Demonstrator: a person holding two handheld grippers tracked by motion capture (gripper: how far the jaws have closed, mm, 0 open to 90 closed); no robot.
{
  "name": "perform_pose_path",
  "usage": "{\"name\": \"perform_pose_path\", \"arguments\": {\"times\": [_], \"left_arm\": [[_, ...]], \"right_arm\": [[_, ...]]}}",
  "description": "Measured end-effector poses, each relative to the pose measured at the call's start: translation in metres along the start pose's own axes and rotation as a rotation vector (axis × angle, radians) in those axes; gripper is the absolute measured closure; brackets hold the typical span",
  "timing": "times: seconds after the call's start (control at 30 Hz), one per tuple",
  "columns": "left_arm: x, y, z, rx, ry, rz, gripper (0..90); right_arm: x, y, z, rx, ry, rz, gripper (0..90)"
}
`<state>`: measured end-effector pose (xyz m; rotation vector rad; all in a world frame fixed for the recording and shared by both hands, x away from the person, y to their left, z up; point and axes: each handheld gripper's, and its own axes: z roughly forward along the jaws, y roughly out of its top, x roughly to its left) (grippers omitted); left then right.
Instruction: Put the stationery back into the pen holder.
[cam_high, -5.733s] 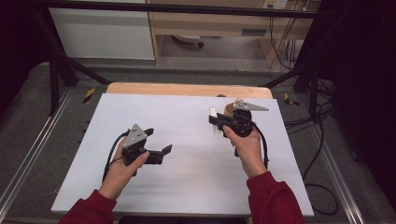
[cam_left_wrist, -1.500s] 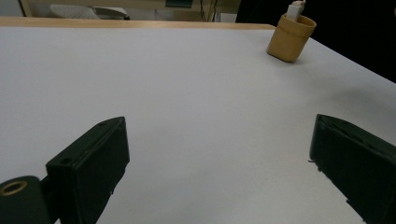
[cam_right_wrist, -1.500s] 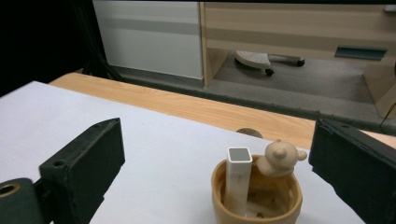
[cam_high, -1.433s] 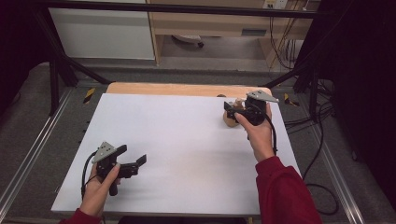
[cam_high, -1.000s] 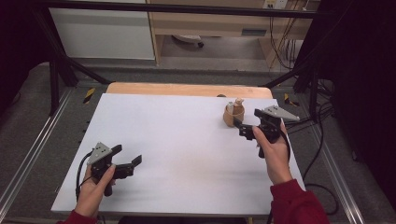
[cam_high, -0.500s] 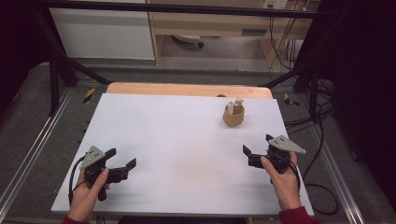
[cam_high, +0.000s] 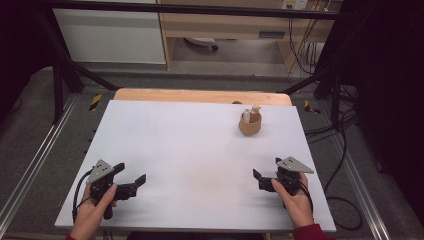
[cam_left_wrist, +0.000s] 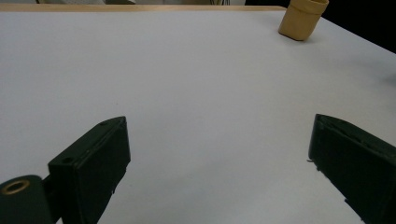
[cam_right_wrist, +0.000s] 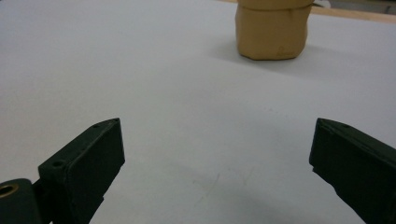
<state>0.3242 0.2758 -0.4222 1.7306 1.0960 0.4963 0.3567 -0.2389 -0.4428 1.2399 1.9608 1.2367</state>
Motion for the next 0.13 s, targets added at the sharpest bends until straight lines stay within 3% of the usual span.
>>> {"name": "perform_pose_path", "arguments": {"times": [0.13], "left_arm": [[-0.0004,-0.0001,0.0009,0.004,0.002,-0.002,5.7]], "right_arm": [[0.0003,-0.0009,0.0115,0.049,-0.012,-0.01,3.3]]}}
